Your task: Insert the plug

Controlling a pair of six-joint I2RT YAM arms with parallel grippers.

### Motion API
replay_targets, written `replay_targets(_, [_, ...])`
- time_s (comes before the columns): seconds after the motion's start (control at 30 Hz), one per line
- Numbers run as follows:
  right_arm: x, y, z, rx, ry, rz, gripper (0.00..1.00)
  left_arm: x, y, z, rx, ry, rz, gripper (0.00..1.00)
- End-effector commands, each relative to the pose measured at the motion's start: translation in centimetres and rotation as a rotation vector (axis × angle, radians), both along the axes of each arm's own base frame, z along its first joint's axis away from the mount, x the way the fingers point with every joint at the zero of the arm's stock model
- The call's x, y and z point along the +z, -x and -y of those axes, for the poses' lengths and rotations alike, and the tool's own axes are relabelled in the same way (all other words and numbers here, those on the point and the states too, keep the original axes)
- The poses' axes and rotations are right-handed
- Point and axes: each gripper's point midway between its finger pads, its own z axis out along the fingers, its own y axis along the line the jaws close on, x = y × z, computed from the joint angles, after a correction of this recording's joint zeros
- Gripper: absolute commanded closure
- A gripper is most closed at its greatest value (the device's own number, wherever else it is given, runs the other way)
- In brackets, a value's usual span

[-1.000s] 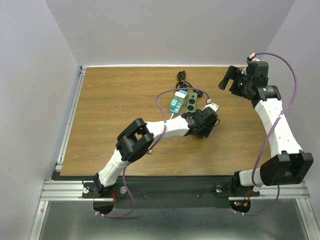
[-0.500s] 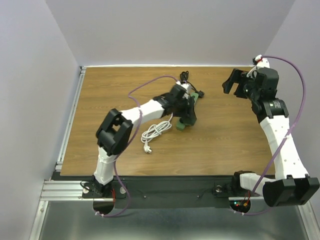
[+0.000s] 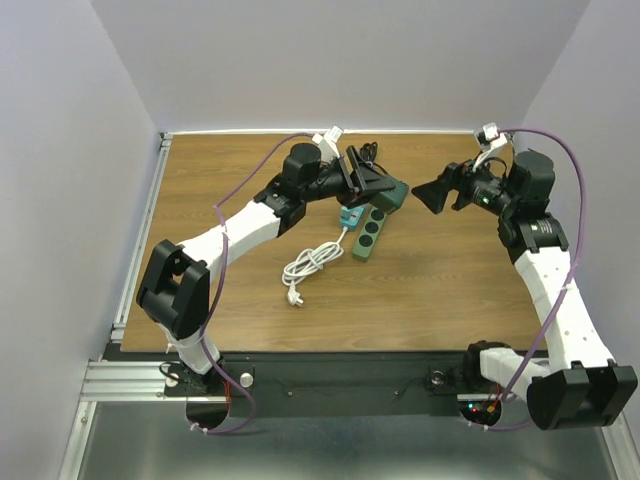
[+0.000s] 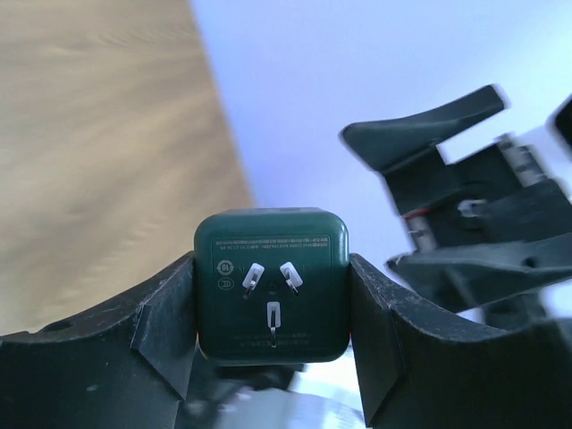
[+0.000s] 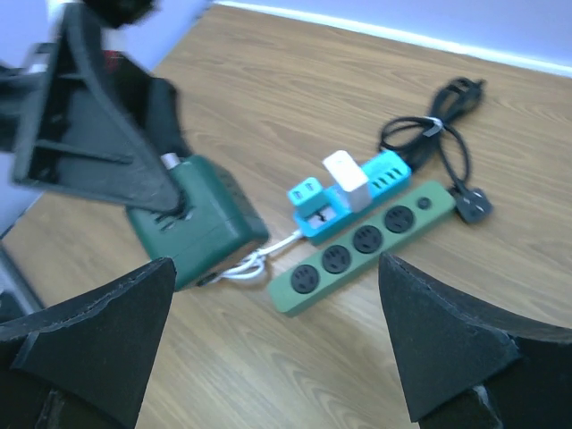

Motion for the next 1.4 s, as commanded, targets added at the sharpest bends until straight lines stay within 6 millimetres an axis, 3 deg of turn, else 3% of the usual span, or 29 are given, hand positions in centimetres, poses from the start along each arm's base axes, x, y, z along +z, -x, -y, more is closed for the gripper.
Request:
replay_targets(0.0, [4.7, 2.8, -2.3, 0.180, -0.051, 0.205, 0.01, 6.1, 2.7, -0.2, -0.116, 0.279, -0.054, 1.00])
replay_targets(0.1, [5.3, 4.1, -2.9, 0.224, -0.049, 0.249, 0.01, 8.0, 3.1, -0.5, -0.128, 0.359, -0.070, 1.00])
replay_targets(0.2, [5.6, 5.2, -3.5, 0.266, -0.049, 0.276, 0.01, 8.3, 3.3, -1.0, -0.137, 0.418, -0.150, 1.00])
replay_targets(0.4, [4.1, 5.0, -4.3, 0.278, -0.040, 0.256, 0.01, 10.6, 4.2, -2.0, -0.174, 0.572, -0.177, 1.00])
replay_targets(0.9, [4.7, 3.9, -7.5, 0.311, 0.017, 0.317, 0.01, 11.1, 5.8, -2.1, -0.219, 0.644, -0.231, 1.00])
replay_targets(1.17, [6.5, 3.3, -7.3, 0.265, 0.037, 0.381, 0.01, 10.7, 6.4, -1.8, -0.232, 0.651, -0.247, 1.00])
replay_targets(1.37, [6.7, 3.3, -7.7, 0.295, 0.033, 0.383, 0.04, 10.8, 6.6, -1.8, -0.242, 0.667, -0.249, 1.00])
